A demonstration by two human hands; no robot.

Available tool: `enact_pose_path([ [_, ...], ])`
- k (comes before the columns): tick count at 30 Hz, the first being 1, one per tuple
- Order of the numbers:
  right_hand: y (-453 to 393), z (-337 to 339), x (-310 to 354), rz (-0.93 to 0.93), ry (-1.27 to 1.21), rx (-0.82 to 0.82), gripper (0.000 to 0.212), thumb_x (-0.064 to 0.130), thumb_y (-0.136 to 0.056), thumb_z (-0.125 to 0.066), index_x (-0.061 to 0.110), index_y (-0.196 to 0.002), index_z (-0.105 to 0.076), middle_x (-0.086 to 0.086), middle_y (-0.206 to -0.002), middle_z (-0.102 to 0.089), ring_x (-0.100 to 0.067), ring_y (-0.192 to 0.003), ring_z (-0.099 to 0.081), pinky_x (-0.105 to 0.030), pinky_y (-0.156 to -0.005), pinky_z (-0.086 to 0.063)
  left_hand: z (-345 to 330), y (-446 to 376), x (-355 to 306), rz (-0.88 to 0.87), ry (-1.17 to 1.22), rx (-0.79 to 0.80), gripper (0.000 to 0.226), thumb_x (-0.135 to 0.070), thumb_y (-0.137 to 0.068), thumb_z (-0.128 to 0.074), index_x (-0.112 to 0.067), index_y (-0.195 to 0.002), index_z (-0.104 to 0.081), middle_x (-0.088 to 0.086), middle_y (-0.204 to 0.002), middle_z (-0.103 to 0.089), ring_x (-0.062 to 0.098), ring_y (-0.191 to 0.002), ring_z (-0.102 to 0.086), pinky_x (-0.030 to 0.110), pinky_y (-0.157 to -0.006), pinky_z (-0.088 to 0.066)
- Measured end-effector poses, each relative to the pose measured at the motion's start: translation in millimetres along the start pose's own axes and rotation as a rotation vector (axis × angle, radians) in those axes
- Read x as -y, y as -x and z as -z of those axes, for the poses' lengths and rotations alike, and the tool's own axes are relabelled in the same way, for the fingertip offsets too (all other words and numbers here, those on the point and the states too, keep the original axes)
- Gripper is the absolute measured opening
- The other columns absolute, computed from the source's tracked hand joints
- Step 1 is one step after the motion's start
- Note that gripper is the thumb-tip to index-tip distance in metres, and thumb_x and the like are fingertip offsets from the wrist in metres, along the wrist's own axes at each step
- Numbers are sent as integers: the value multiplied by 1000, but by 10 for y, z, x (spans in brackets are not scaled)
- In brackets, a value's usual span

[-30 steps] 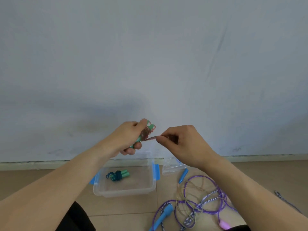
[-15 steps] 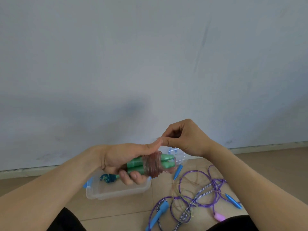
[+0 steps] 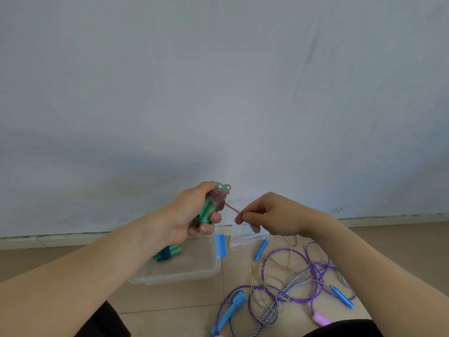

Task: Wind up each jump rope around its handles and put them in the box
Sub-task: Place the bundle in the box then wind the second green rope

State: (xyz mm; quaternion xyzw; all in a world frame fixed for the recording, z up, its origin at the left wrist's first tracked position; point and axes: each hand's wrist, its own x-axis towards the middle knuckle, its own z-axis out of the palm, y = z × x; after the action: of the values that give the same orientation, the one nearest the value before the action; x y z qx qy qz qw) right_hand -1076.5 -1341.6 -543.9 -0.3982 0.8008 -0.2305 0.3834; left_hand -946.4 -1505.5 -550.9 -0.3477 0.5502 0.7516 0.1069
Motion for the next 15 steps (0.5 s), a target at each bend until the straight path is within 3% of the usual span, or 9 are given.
enact_pose_path([
  [3, 17, -26, 89, 68, 77, -53, 24, 27, -100, -52, 21, -106, -75, 7, -67, -62, -2, -45, -40, -11, -49, -34, 19, -4, -25, -65, -157, -82, 32, -47, -99, -41, -17, -96, -52, 6, -64, -51, 15, -39, -34, 15, -40, -15],
  [7, 71, -26, 197, 177, -49, -106, 24, 30, -97, -58, 17, -96, -78, 5, -62, -60, -7, -48, -40, -14, -51, -35, 34, -57, 60, -158, -534, -136, 27, -48, -98, -45, -25, -106, -55, 3, -84, -58, 12, -46, -47, 17, -37, -29],
  [11, 98, -34, 183, 223, -153, -89, 29, 28, -97, -58, 8, -87, -77, -1, -59, -57, -17, -55, -44, -23, -55, -40, 1, -28, 114, -32, -709, 134, 45, -60, -99, -35, -22, -112, -53, -1, -78, -56, 9, -41, -43, 19, -39, -29],
  [15, 108, 4, 141, 240, -193, -173, 25, 34, -88, -69, 11, -80, -77, 2, -57, -62, -10, -52, -51, -20, -54, -44, 62, 32, 62, 174, -569, 523, 74, -76, -90, -19, -12, -106, -51, 1, -61, -42, 12, -45, -27, 22, -42, -19],
])
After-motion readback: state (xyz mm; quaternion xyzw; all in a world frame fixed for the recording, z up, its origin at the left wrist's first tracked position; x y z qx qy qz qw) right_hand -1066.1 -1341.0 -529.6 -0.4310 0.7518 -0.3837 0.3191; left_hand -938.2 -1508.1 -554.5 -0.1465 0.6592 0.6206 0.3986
